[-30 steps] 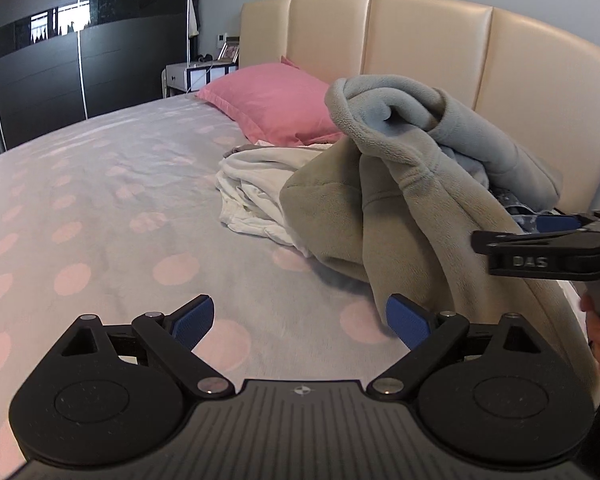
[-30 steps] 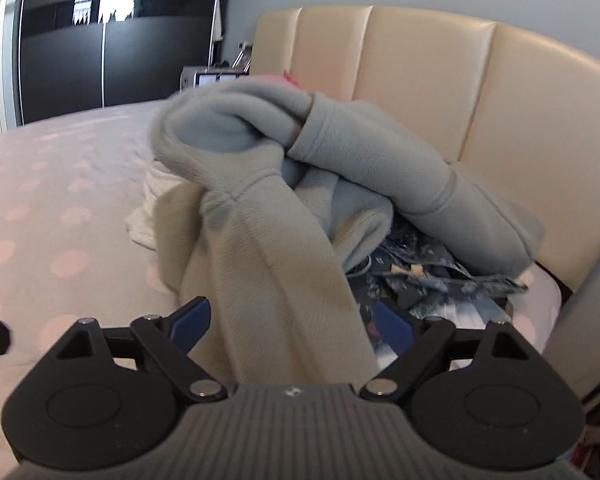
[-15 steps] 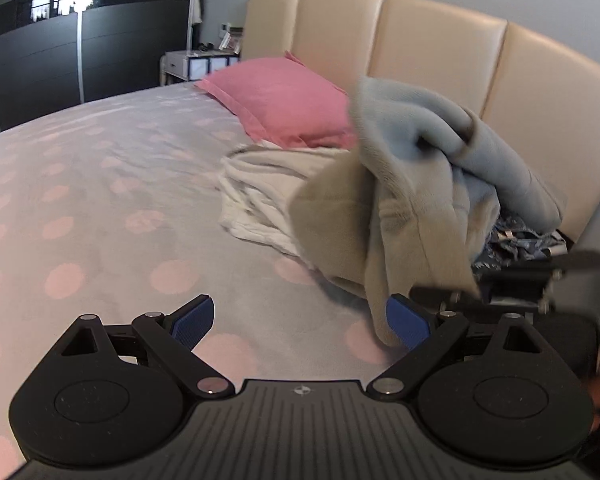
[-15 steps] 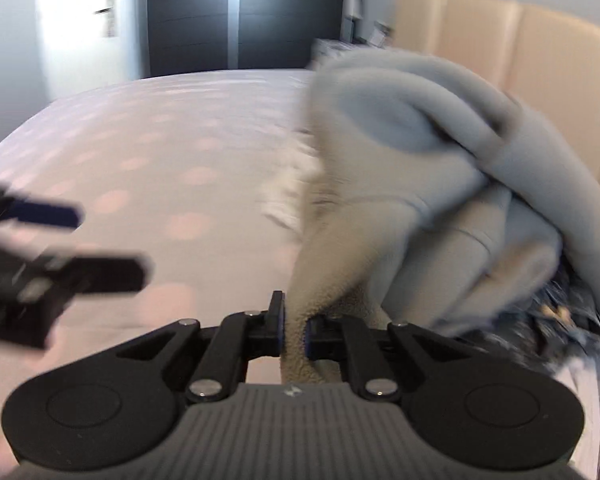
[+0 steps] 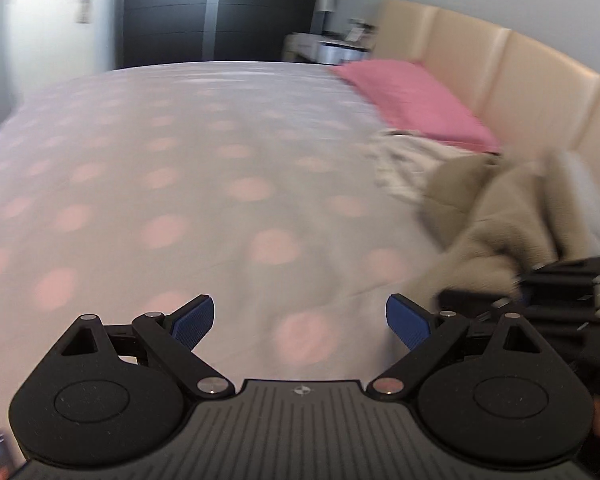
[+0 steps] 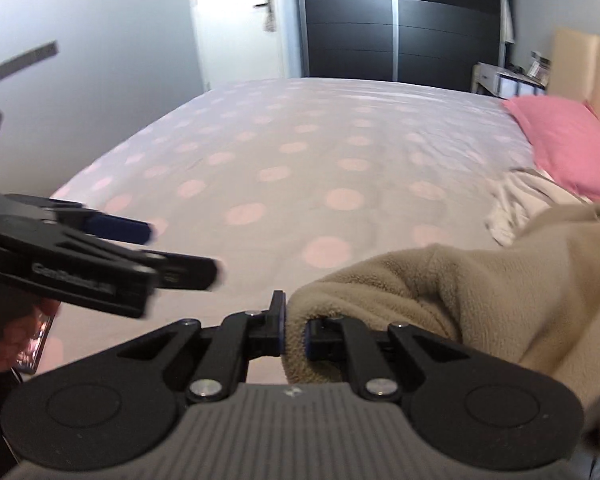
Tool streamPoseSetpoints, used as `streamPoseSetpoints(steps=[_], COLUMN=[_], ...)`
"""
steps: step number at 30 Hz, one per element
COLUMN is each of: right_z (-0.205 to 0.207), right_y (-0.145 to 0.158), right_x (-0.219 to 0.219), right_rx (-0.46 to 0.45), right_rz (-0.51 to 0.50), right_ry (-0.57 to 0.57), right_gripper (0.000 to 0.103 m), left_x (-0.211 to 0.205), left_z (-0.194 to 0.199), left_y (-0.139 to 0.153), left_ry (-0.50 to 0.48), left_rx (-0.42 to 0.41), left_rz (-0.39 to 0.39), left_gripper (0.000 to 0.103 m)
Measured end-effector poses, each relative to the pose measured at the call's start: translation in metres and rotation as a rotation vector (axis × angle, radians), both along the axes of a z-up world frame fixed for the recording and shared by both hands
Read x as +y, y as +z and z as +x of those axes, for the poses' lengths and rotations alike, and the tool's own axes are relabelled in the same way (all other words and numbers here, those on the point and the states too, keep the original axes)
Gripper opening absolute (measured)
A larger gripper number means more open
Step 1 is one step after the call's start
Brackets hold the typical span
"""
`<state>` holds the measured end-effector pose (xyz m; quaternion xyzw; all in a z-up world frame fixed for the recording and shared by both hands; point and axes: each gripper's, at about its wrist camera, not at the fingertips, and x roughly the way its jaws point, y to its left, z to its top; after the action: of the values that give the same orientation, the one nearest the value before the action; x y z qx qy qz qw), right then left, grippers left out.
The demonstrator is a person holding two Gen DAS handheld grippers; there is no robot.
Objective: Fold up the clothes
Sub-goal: 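Reach both grippers toward the khaki fleece hoodie on the pile, then grasp the hoodie edge with the left gripper while the right gripper grasps another edge, lift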
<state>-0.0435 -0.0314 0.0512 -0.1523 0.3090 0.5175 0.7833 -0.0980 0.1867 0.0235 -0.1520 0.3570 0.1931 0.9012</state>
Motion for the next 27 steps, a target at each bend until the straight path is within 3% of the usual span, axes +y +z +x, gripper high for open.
streamPoseSetpoints(steps=[4, 8, 10, 14, 16, 21, 24, 27], right_z=[-0.041, -0.073, -0.077, -0.079, -0.078, -0.062, -0.057, -0.051], right_y=[0.003, -0.017, -0.029, -0.035, -0.031, -0.020, -0.009, 0.001], right_x=[0.020, 0.043, 0.043, 0.029, 0.016, -0.019, -0.046, -0.074], right_rx=[0.013, 0.073, 0.090, 0.077, 0.039, 0.013, -0.043, -0.116], right_rz=[-0.019, -0.078, -0.111, -0.135, -0.149, -0.167, -0.185, -0.207], right_ry=[0.113, 0.233, 0.219, 0.198, 0.191, 0.143, 0.092, 0.038], right_gripper=[0.010, 0.010, 0.011, 0.024, 0.035, 0.047, 0.049, 0.059], left_x=[0.017, 0.017, 0.013, 0.004, -0.001, -0.017, -0.032, -0.049], left_z=[-0.025, -0.040, -0.045, -0.048, -0.048, -0.045, -0.040, -0.032], left_y=[-0.006, -0.012, -0.017, -0.024, -0.025, -0.025, -0.024, -0.023], left_ry=[0.062, 0.063, 0.056, 0.030, 0.011, -0.054, -0.125, -0.191], left_rx=[0.019, 0.030, 0.043, 0.059, 0.059, 0.055, 0.060, 0.062], left_rz=[-0.016, -0.016, -0.008, -0.010, -0.008, 0.011, 0.036, 0.068], left_gripper=[0.095, 0.095, 0.095, 0.095, 0.095, 0.095, 0.095, 0.095])
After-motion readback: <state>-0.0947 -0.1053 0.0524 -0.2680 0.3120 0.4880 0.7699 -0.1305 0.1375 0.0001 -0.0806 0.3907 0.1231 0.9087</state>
